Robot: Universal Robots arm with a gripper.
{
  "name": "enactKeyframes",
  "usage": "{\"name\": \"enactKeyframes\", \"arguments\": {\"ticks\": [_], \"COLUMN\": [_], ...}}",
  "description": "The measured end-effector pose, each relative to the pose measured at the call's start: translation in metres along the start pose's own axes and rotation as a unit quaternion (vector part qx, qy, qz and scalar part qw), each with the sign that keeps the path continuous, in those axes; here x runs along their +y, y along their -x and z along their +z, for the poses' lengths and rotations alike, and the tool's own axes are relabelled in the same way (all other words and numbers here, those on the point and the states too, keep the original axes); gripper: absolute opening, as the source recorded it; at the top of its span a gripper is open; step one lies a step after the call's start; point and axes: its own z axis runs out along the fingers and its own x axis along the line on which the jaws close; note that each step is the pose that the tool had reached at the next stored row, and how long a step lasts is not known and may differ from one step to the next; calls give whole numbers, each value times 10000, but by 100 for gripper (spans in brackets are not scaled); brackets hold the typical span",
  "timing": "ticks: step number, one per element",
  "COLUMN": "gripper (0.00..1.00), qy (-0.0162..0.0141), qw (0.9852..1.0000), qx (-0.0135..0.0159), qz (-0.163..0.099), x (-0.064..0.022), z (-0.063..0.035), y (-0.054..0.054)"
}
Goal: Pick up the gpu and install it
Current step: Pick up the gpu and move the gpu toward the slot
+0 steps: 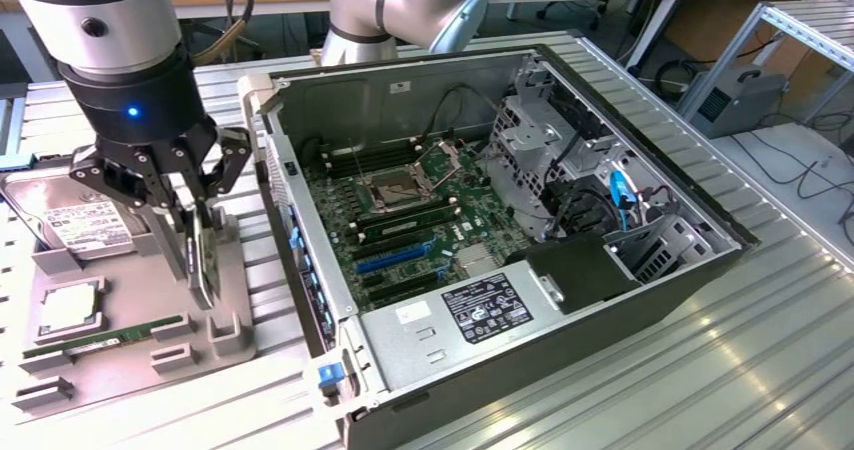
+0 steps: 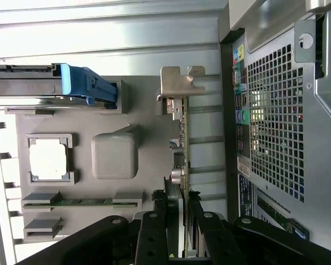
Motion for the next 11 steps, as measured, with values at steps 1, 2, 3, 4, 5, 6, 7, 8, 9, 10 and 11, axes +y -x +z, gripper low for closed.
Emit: {"name": "enactKeyframes", "arguments": {"ticks": [1,2,3,4,5,6,7,8,9,10,11], "gripper": [27,27,27,27,27,27,27,27,27,27,27], "qy": [0,0,0,0,0,0,0,0,0,0,0], "qw": [10000,10000,10000,10000,10000,10000,10000,10000,10000,10000,10000], "qx": [0,0,0,0,0,0,0,0,0,0,-1], "qz": [0,0,0,0,0,0,0,0,0,0,0], "x": [0,0,-1,-1,-1,-2,-2,-2,-2,-2,-2], "z": [-8,-17,-26,-34,-43,-53,-63,-72,-83,-97,-106], "y": [0,0,1,1,1,2,2,2,3,3,3]}}
